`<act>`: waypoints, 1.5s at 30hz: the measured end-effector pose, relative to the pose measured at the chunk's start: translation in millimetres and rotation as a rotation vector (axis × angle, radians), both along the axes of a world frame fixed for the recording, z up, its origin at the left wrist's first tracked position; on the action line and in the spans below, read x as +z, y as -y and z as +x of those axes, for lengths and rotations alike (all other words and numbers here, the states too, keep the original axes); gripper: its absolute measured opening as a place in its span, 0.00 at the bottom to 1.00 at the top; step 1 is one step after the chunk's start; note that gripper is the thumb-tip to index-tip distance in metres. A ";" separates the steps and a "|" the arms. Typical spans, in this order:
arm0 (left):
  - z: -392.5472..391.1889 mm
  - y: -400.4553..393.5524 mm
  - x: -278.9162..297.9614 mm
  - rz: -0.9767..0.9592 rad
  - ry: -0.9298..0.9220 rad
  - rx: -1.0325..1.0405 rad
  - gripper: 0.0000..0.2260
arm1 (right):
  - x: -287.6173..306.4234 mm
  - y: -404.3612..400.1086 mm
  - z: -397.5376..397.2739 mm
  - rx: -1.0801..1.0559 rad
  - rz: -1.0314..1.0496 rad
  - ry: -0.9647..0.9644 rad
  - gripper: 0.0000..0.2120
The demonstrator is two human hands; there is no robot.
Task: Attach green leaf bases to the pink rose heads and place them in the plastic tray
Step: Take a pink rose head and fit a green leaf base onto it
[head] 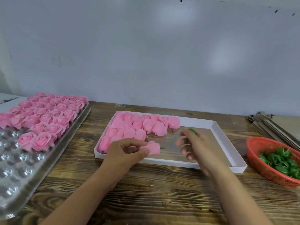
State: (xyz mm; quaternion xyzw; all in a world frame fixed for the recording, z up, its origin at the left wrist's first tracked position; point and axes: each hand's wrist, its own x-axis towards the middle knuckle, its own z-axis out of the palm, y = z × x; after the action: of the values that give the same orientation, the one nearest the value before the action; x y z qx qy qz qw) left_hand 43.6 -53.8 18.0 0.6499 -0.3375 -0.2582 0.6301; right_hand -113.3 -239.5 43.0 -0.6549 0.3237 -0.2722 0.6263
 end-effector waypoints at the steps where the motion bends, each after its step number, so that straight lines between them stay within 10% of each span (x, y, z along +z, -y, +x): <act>1: 0.0 0.2 0.3 -0.002 0.001 -0.001 0.09 | -3.4 -3.9 1.4 -0.009 -0.012 -0.030 0.10; 12: -3.5 0.0 1.8 -0.025 -0.003 -0.009 0.10 | -11.8 -13.5 9.0 -0.173 -0.039 -0.169 0.08; 45: -4.3 1.3 -0.8 -0.053 -0.020 -0.005 0.10 | -21.7 -61.9 11.8 0.249 -0.490 -0.032 0.22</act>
State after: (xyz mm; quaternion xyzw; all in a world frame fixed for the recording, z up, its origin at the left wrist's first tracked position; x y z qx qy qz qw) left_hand 39.2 -55.1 17.2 0.6296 -0.3397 -0.2572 0.6497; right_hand -101.5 -177.7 21.3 -0.8258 0.1752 -0.2530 0.4726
